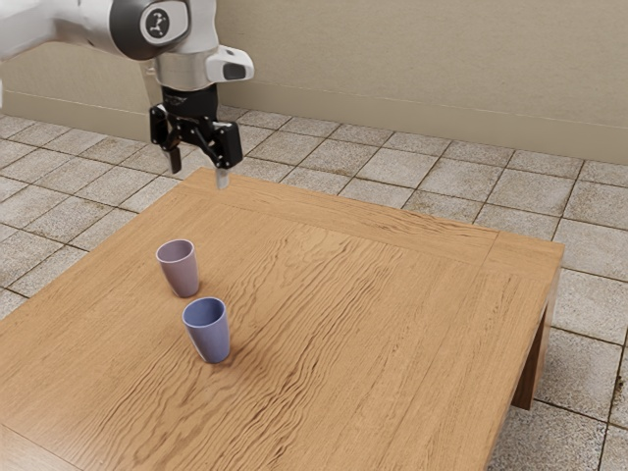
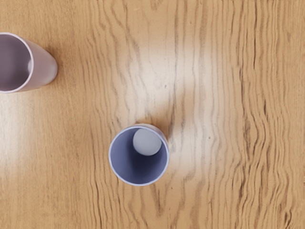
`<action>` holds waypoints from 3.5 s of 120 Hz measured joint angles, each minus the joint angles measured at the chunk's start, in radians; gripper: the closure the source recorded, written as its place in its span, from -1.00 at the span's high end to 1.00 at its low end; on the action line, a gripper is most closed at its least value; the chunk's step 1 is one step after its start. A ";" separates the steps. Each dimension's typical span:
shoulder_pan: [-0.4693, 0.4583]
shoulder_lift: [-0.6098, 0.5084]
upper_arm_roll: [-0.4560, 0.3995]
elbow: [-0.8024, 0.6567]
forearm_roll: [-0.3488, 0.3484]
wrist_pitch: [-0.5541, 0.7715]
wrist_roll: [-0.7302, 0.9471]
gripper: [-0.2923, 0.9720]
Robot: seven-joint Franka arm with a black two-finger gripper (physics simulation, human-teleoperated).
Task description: Place the left cup onto the right cup
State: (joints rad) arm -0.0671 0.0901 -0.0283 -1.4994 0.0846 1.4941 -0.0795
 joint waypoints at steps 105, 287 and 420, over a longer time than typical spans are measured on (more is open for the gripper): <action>0.115 0.118 0.001 -0.009 -0.020 0.124 0.002 0.54; 0.294 0.354 0.001 -0.006 -0.054 0.282 0.072 0.23; 0.303 0.454 -0.008 0.043 -0.055 0.325 0.114 0.20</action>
State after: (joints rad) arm 0.2360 0.5442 -0.0365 -1.4560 0.0301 1.8194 0.0342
